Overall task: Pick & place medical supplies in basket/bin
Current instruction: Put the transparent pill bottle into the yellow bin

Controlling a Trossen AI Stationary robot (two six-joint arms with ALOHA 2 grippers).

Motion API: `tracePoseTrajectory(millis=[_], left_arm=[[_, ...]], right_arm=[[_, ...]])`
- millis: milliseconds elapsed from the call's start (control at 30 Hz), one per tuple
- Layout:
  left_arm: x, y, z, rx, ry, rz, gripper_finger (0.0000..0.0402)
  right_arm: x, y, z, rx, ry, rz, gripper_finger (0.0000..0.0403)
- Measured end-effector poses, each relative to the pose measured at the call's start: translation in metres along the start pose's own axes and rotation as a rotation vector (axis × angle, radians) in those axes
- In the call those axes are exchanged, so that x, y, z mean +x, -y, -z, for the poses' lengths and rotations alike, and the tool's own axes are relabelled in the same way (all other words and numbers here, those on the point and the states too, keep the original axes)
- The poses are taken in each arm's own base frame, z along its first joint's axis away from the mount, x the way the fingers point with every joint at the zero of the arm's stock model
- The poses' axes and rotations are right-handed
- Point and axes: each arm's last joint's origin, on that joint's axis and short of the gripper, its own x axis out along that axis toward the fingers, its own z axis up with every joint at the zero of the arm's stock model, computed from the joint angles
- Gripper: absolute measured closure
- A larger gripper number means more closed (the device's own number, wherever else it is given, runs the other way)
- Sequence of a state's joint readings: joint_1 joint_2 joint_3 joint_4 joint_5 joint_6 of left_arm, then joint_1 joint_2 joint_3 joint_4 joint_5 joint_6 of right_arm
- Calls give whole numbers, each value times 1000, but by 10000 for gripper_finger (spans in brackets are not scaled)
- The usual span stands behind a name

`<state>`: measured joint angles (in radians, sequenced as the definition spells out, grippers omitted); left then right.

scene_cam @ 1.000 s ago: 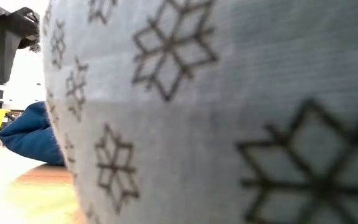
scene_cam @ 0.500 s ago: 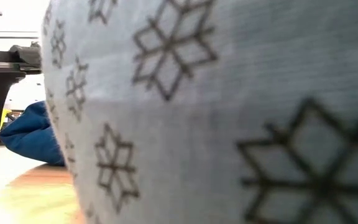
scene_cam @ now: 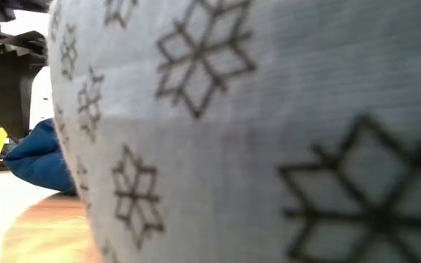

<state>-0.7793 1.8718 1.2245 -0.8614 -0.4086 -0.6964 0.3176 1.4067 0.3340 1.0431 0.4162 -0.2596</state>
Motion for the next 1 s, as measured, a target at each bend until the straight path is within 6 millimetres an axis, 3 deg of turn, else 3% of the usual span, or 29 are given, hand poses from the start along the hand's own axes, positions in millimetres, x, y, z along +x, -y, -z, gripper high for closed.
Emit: tracePoseTrajectory(millis=[167, 400, 633, 1000], left_arm=[[2, -6, -8, -277, -100, 93, 150], [2, -8, -8, -471, -163, 110, 150], [1, -14, 3, -529, -269, 26, 149], [13, -14, 17, -549, -374, 43, 149]], right_arm=[[0, 0, 0, 2, -1, 0, 215], [0, 0, 0, 2, -1, 0, 215], [0, 0, 0, -1, -1, 0, 215], [0, 0, 0, -1, -2, 0, 215]])
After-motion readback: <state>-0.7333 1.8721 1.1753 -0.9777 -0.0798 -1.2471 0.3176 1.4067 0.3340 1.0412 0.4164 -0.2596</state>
